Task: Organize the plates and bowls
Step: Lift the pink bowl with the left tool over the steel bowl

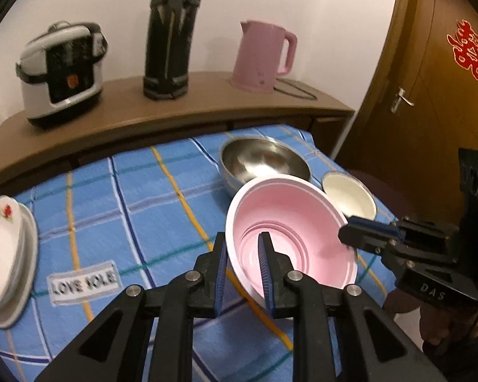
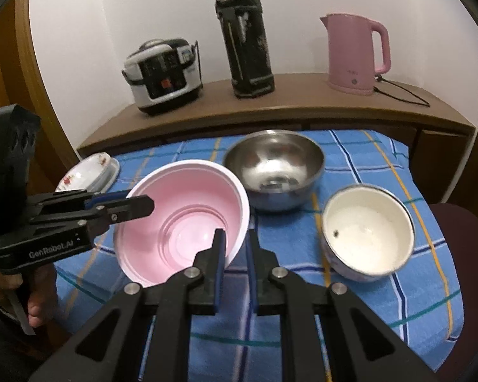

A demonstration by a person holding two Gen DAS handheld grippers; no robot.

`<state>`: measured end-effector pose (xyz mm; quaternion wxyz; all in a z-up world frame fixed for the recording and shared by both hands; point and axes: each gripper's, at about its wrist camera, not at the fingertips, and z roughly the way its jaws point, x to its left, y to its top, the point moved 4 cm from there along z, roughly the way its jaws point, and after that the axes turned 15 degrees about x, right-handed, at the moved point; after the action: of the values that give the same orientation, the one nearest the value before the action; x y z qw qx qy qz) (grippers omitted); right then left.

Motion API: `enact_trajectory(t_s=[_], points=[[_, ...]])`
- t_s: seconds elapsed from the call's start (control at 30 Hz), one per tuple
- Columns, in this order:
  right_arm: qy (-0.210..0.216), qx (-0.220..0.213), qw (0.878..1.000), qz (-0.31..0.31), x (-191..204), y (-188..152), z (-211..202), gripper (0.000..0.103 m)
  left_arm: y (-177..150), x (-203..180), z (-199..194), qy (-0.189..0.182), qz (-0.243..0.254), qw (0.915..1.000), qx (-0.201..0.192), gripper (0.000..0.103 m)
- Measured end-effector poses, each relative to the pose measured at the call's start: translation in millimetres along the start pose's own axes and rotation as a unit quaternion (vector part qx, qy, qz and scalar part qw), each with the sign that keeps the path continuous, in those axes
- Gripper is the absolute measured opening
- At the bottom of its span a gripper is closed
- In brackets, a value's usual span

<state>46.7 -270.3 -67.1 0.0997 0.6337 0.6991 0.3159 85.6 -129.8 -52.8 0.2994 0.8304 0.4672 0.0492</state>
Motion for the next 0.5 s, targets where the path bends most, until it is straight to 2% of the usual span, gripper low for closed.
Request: enact_trajectory(t_s=[0.13, 0.5], points=[[0.013, -0.023, 1.000, -0.002, 12.0, 17.7, -12.3, 0.013, 13.9, 11.5, -18.2, -0.001, -0.014, 0.9997, -0.020, 0.021], [0.006, -0.099, 0.995, -0.008, 33.5, 82.1, -55.6, 0.013, 72.5, 33.6, -58.5, -0.010, -0.030, 0.9978, -0.058, 0.021]])
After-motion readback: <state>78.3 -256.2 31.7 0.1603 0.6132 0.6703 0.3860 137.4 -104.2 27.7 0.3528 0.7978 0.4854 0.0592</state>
